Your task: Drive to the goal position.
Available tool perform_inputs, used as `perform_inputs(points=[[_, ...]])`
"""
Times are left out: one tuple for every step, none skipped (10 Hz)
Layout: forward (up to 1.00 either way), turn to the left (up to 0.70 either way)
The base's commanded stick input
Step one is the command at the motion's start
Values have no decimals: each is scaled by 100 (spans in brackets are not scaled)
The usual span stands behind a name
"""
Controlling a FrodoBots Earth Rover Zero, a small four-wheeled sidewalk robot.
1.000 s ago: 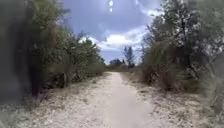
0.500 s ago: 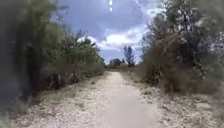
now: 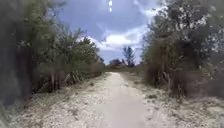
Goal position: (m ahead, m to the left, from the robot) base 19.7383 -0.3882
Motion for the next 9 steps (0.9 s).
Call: perform_inputs(points=[[50, 0], [50, 0], [50, 0], [50, 0], [50, 0], [50, 0], [50, 0], [50, 0], [50, 0]])
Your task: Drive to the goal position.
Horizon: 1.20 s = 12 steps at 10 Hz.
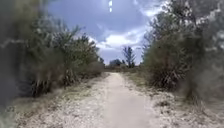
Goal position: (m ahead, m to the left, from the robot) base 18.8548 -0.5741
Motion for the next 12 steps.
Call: perform_inputs(points=[[50, 0], [50, 0], [50, 0], [50, 0], [50, 0], [50, 0], [50, 0], [50, 0], [50, 0], [50, 0], [50, 0], [50, 0]])
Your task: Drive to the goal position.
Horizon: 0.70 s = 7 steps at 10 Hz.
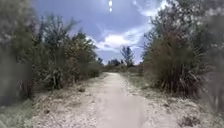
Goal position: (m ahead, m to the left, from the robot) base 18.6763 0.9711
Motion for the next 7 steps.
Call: perform_inputs(points=[[50, 0], [50, 0], [50, 0], [50, 0], [50, 0], [50, 0], [50, 0]])
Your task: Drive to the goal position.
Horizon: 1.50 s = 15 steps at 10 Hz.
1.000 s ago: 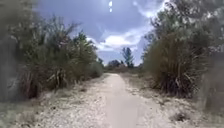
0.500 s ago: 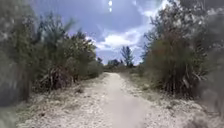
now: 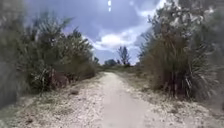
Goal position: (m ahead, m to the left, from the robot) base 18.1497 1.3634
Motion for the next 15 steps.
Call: perform_inputs(points=[[50, 0], [50, 0], [50, 0], [50, 0], [50, 0], [50, 0], [50, 0], [50, 0], [50, 0], [50, 0], [50, 0], [50, 0], [50, 0], [50, 0], [50, 0]])
